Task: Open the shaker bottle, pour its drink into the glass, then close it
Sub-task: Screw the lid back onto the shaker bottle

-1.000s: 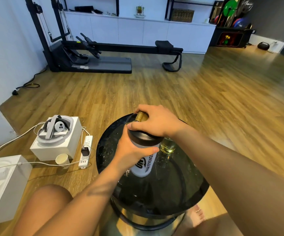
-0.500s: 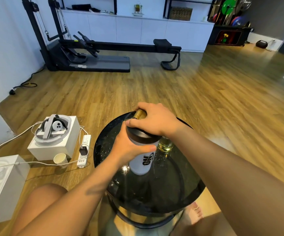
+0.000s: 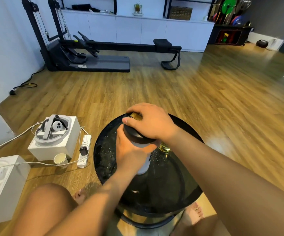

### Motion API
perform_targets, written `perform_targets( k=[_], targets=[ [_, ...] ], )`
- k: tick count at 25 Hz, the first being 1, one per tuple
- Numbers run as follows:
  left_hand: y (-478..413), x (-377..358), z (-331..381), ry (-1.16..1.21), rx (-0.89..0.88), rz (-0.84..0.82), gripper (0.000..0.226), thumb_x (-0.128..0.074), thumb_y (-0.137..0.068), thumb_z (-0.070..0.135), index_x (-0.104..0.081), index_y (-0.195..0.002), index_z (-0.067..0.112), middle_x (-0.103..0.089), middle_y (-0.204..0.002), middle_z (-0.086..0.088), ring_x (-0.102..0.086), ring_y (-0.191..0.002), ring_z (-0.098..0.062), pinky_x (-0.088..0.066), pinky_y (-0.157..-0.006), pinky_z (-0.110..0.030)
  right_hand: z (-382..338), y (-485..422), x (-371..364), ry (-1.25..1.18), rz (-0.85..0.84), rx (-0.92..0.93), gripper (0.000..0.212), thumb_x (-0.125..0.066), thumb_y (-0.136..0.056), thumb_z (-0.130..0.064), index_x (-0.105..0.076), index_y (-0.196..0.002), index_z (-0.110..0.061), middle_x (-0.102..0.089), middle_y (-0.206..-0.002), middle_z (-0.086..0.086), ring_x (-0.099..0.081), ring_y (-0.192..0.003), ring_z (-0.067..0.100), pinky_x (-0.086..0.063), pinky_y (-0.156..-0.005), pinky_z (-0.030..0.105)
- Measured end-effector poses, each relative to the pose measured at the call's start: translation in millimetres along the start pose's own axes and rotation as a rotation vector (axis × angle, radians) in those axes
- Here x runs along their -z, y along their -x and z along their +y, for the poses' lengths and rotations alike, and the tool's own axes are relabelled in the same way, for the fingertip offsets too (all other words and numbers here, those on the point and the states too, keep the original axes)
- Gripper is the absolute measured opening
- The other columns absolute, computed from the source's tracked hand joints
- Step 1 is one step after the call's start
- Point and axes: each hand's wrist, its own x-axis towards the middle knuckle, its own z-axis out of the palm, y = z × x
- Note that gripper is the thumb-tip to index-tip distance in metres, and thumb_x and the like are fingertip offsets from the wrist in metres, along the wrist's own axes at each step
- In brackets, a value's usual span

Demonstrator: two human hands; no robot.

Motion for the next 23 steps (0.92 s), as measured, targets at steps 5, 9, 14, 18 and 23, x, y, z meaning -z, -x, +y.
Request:
perform_targets(
  k=[5,9,14,18,23],
  targets=[
    [-35.4,27.2,-5.7,0.062,-0.048,-0.311,0.102,-0.099,-0.040,0.038,-0.050,-0.129,0.028,-0.068,-0.123,0.006,-0.065,-0.117,-0.009,-0.054,-0.099,-0.047,3.1,-2.2,0.5,0.011,-0.037,0.088,0.033,-0.050,-0.088,-0.060,-0.064,-0.110,-0.040,-0.062,-0.120,-0.011,-0.055,-0.111,0.015,-0.044,-0.090,0.037],
    [-7.8,-0.8,-3.3,0.151,0.031,-0.045,0.098,-0.098,-0.040,0.036,-0.046,-0.123,0.038,-0.068,-0.110,0.016,-0.066,-0.101,0.008,-0.053,-0.078,-0.009,-0.8,-3.0,-5.1,-0.012,0.017,0.014,0.034,-0.050,-0.086,-0.063,-0.065,-0.106,-0.040,-0.063,-0.116,-0.009,-0.056,-0.109,0.018,-0.046,-0.088,0.041],
    [-3.1,8.3,-9.4,0.078,-0.034,-0.002,0.104,-0.093,-0.040,0.052,-0.043,-0.130,0.038,-0.062,-0.127,0.009,-0.061,-0.117,-0.007,-0.053,-0.095,-0.033,-3.2,-1.0,-3.8,-0.052,0.022,0.080,0.030,-0.056,-0.084,-0.060,-0.068,-0.102,-0.039,-0.067,-0.111,-0.011,-0.057,-0.107,0.015,-0.044,-0.087,0.036],
    [-33.5,40.9,-7.6,0.034,-0.095,-0.314,0.096,-0.096,-0.044,0.042,-0.049,-0.128,0.037,-0.065,-0.127,0.010,-0.062,-0.118,-0.004,-0.054,-0.100,-0.042,-2.3,-2.5,-0.9,-0.070,0.006,0.120,0.028,-0.059,-0.084,-0.057,-0.069,-0.101,-0.037,-0.068,-0.108,-0.013,-0.058,-0.104,0.014,-0.045,-0.087,0.036],
    [2.6,0.8,1.7,0.007,0.043,0.048,0.106,-0.097,-0.048,0.039,-0.042,-0.139,0.028,-0.063,-0.125,0.006,-0.062,-0.117,-0.012,-0.054,-0.094,-0.036,-2.7,-2.2,-6.9,-0.057,0.062,0.027,0.032,-0.054,-0.081,-0.064,-0.068,-0.099,-0.041,-0.068,-0.109,-0.014,-0.059,-0.105,0.016,-0.048,-0.085,0.041]
  ],
)
